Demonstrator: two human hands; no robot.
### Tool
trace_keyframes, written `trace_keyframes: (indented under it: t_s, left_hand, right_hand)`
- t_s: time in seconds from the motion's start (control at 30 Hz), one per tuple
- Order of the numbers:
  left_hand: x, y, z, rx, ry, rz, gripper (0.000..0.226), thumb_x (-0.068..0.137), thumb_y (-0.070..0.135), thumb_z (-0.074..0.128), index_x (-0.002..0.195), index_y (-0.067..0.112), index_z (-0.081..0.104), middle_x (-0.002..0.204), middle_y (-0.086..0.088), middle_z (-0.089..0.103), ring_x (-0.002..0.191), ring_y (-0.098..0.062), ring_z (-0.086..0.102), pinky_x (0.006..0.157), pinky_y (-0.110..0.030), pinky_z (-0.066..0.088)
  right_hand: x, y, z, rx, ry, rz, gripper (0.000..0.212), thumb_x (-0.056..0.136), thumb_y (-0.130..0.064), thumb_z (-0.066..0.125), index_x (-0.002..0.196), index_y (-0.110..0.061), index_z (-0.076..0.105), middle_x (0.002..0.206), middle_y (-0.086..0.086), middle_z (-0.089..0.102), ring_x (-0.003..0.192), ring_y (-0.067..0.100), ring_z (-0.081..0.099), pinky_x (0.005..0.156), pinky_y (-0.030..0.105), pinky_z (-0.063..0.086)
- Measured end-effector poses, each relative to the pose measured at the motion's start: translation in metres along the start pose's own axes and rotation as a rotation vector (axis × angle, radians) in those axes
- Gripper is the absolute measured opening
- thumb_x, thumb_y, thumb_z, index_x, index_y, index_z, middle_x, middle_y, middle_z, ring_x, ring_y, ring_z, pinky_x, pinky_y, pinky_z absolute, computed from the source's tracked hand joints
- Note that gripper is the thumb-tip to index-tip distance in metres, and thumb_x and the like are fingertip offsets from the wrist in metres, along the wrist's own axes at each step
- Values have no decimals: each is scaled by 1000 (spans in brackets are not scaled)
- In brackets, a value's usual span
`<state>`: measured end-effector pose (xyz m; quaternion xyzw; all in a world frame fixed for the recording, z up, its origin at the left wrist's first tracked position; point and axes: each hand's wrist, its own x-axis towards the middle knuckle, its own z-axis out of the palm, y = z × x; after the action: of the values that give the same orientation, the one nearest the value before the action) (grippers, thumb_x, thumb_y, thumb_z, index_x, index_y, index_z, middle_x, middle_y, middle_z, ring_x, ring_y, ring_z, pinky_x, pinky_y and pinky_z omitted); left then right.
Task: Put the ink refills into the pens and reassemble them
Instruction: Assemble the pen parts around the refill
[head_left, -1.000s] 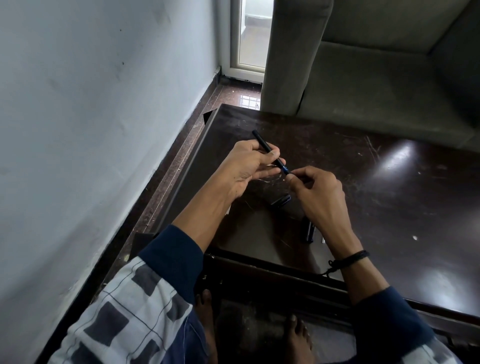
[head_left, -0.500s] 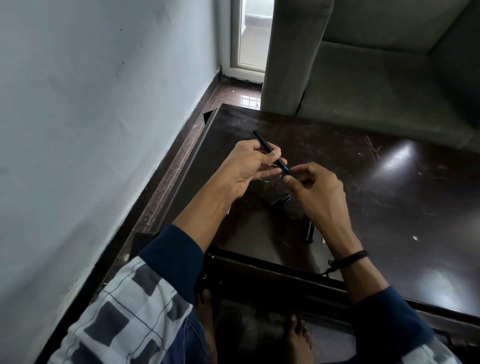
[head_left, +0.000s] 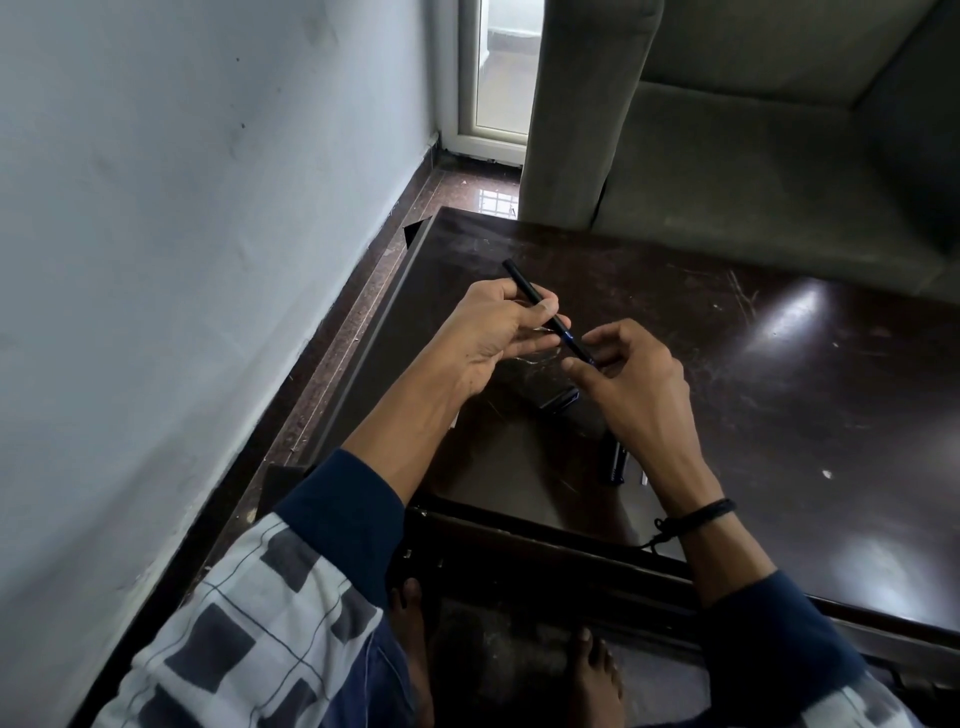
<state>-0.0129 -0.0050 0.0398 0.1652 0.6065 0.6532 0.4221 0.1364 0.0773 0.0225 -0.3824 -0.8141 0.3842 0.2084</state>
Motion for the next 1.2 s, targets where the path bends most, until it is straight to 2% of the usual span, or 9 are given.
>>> trace_keyframes:
  t_s: [0.17,0.4,0.63,0.83,1.0,1.13,1.2]
  left_hand:
    - [0,0,-1,2,0,0,11,95,-1,64,105,3,67,112,-19,72,96,-22,76,74,-29,62]
    - [0,1,-2,1,3,3,10,95,-1,64,102,5,67,107,-17,73,94,-20,77,73,-28,62]
    - [0,1,-1,4,4,-5,12,95,-1,64,106,4,67,110,-18,73,95,-21,77,74,-28,62]
    - [-1,0,-1,4,7,-5,14,95,-1,64,109,1,67,110,-19,73,94,-20,77,72,-27,61]
    - [-1,1,-1,-2,5,-4,13,96,-1,64,107,2,67,109,-19,73,94,-20,77,74,-28,62]
    - [-1,2,-2,-10,9,4,11,95,-2,64,106,2,67,107,-19,73,92,-19,77,72,-27,62]
    - [-1,2,-2,-9,10,5,11,95,-2,64,105,2,67,107,-19,73,92,-20,77,72,-27,62]
  right_hand:
    - [1,1,1,-8,11,14,11,92,-29,76,100,-28,69,89,-10,69,80,10,68,74,38,60]
    - [0,-1,1,-2,15,3,16,90,-30,78,102,-29,68,89,-12,68,80,4,64,64,24,49]
    - [0,0,1,-8,16,10,8,94,-31,73,101,-27,71,88,-10,69,80,9,67,68,30,56]
    - [0,-1,1,-11,22,6,12,91,-28,77,100,-29,69,87,-12,67,81,6,65,67,26,52]
    - [0,0,2,-10,-3,15,9,96,-31,70,104,-27,72,89,-8,71,82,12,70,73,39,61]
    - [0,-2,1,0,-32,-19,22,92,-31,76,112,-30,66,94,-12,68,85,6,65,68,25,52]
    - [-1,-2,1,11,-16,-17,23,90,-29,78,106,-32,63,91,-13,66,84,6,65,70,27,53]
